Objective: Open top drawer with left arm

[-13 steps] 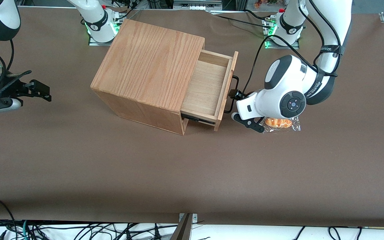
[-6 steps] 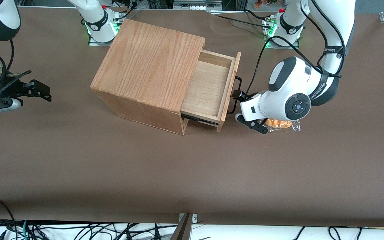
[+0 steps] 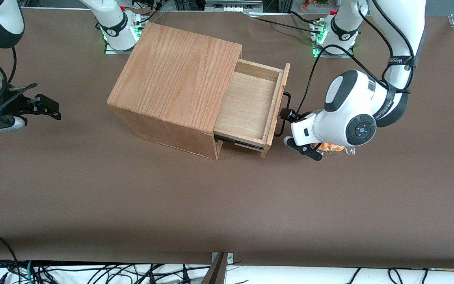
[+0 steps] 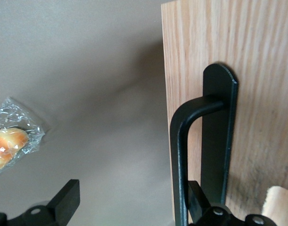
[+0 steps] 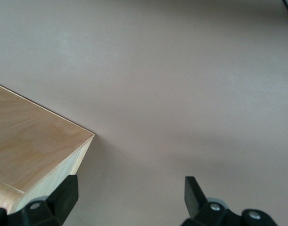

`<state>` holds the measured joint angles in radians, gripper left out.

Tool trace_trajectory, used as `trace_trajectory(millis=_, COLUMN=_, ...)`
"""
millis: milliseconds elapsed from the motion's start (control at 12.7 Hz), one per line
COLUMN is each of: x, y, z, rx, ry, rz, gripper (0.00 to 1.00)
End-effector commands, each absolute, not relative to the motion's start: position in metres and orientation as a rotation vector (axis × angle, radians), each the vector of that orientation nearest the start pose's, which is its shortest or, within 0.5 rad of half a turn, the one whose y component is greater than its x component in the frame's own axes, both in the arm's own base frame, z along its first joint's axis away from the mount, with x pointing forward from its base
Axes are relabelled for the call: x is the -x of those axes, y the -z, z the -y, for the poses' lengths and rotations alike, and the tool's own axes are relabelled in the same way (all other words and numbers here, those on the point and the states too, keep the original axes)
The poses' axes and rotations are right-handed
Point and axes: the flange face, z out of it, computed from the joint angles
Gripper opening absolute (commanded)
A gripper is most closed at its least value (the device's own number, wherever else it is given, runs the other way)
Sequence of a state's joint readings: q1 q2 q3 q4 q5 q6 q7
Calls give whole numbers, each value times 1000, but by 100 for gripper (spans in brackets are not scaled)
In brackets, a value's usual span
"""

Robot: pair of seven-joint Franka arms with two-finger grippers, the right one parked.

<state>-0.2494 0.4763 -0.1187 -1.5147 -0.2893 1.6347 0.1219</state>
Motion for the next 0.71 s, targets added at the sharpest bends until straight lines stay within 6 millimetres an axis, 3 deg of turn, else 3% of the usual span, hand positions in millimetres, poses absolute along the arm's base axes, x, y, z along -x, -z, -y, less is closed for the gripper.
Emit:
trace_trajectory(millis=0, x=-595, y=-377, z=240, rx=3261, ry=-673, rz=-734, gripper=100)
trace_trajectory(millis=79, x=-594, y=-378, z=242, rx=3260, ry=-680, rz=-735, gripper=100)
trace_trajectory(millis=471, x=-576, y=-429, z=249, rx=3245, ry=-688, rz=-756, gripper=100)
trace_trajectory(millis=629, x=-570, y=-466, z=243, rx=3258, ry=-620, rz=-762, gripper=100)
